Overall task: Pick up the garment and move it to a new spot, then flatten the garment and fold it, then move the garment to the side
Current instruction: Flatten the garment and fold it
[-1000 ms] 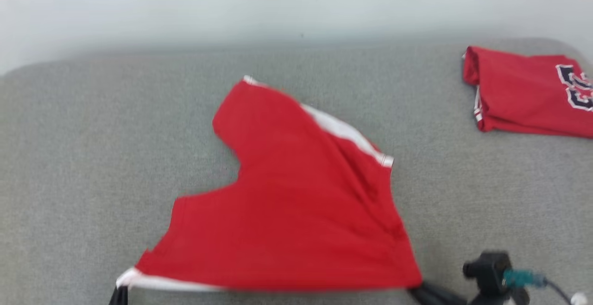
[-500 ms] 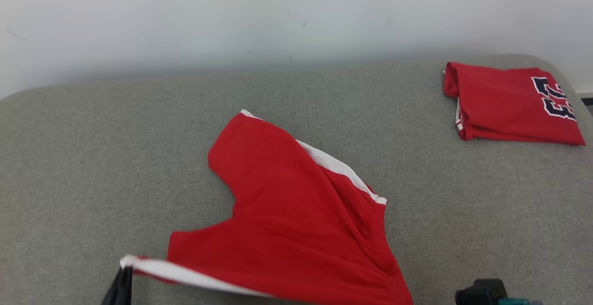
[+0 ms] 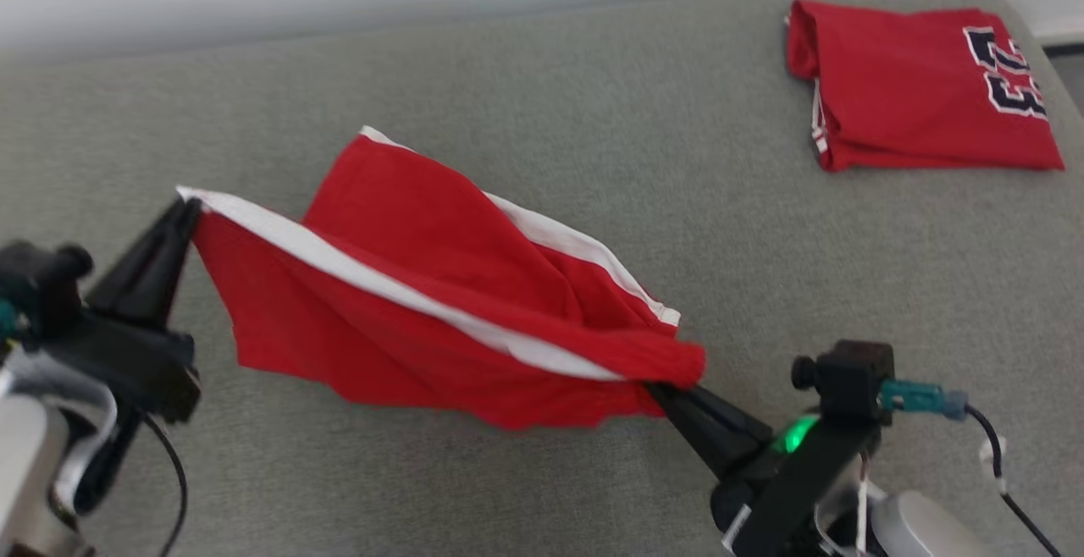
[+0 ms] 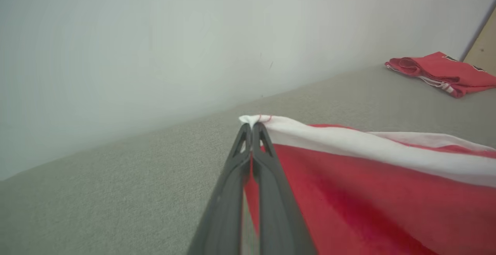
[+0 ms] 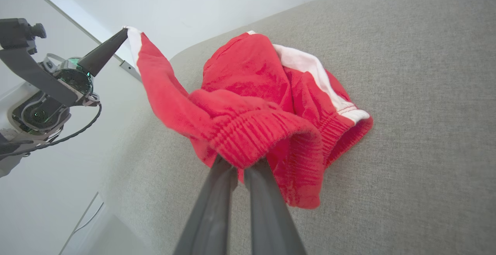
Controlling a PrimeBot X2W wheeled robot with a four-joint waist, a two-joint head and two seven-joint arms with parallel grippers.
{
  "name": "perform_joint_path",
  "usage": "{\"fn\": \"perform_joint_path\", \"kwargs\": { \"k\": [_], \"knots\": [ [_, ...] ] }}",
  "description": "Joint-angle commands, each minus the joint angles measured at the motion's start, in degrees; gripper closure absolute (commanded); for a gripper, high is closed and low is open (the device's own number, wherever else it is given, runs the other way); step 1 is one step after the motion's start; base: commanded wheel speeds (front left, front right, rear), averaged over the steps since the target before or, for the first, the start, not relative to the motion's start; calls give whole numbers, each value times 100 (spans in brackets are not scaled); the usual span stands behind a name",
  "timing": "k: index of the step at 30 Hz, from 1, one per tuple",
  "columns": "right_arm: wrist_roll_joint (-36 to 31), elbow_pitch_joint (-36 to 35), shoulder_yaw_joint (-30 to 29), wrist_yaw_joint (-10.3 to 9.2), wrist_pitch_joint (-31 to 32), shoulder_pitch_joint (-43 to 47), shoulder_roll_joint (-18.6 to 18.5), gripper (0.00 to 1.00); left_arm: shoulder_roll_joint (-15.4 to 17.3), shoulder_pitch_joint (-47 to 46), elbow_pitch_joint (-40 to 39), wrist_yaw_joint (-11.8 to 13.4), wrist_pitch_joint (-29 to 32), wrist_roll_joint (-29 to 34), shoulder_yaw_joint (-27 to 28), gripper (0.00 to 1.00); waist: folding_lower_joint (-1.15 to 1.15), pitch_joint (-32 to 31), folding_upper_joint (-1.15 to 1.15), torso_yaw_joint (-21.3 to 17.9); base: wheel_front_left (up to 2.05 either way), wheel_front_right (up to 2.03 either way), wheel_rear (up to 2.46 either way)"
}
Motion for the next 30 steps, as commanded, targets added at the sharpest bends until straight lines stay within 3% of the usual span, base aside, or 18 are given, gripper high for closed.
{"fn": "perform_joint_path", "kwargs": {
  "k": [1, 10, 21, 30],
  "knots": [
    [-31, 154, 44, -5, -89, -372, 153, 100, 139, -475, 289, 14, 165, -147, -228, 100, -2, 695, -1, -580, 0, 0, 0],
    [-4, 793, 226, -5, -172, -1175, 582, 100, 535, -1787, 1330, 15, 221, -369, -1150, 100, -2, 1114, -1, -942, 0, 0, 0],
    [-190, 1215, 201, -5, -247, -1584, 845, 100, 428, -2959, 2232, 15, 14, -686, -2371, 100, -2, 1299, -1, -1034, 0, 0, 0],
    [-311, 1326, 255, -5, -303, -1629, 953, 100, 378, -3369, 2765, 15, -527, -991, -3013, 100, -2, 1243, -1, -1046, 0, 0, 0]
  ]
}}
